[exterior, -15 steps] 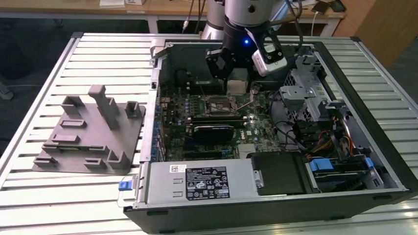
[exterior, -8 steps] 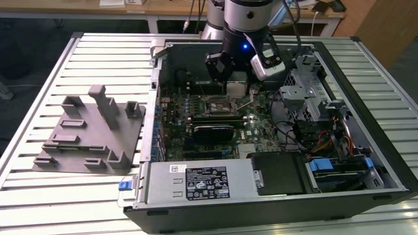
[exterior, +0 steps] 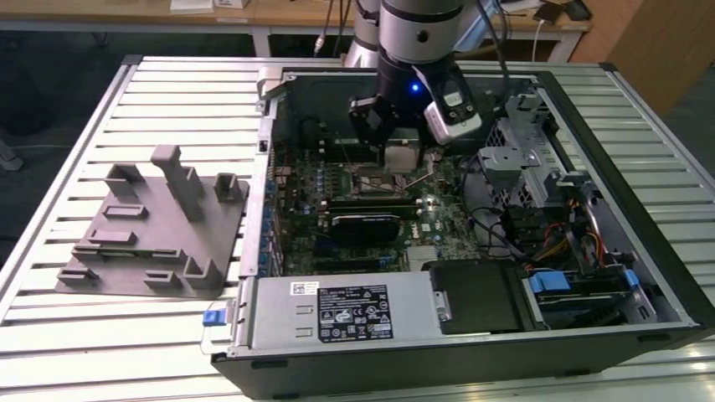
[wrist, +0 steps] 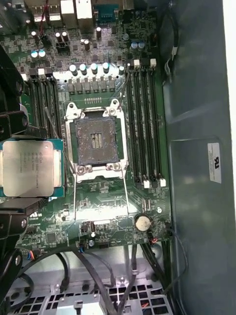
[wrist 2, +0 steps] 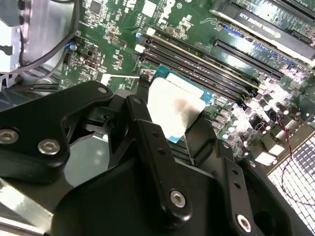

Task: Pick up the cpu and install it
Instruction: 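Pick up the cpu and move it towards the insertion slot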

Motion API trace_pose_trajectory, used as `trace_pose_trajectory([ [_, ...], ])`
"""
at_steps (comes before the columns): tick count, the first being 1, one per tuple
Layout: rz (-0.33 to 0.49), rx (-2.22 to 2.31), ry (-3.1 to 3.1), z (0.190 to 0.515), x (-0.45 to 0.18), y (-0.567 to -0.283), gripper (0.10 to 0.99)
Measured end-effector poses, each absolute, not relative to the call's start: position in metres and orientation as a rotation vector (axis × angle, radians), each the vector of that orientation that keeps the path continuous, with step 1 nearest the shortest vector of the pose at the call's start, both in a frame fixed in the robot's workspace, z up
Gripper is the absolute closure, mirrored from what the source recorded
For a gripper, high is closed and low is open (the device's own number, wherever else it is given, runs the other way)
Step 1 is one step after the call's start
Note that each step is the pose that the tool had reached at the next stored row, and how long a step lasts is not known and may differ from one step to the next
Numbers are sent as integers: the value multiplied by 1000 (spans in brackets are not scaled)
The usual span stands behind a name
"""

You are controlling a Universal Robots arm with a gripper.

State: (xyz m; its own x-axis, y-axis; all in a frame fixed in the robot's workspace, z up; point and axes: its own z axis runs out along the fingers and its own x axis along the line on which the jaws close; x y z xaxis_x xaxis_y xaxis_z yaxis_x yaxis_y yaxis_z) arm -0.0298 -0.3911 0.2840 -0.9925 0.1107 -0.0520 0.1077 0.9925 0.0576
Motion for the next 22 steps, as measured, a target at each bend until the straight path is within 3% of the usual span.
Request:
trace_pose_trajectory([
  [22, 90, 137, 3077, 261, -48, -368, 541],
])
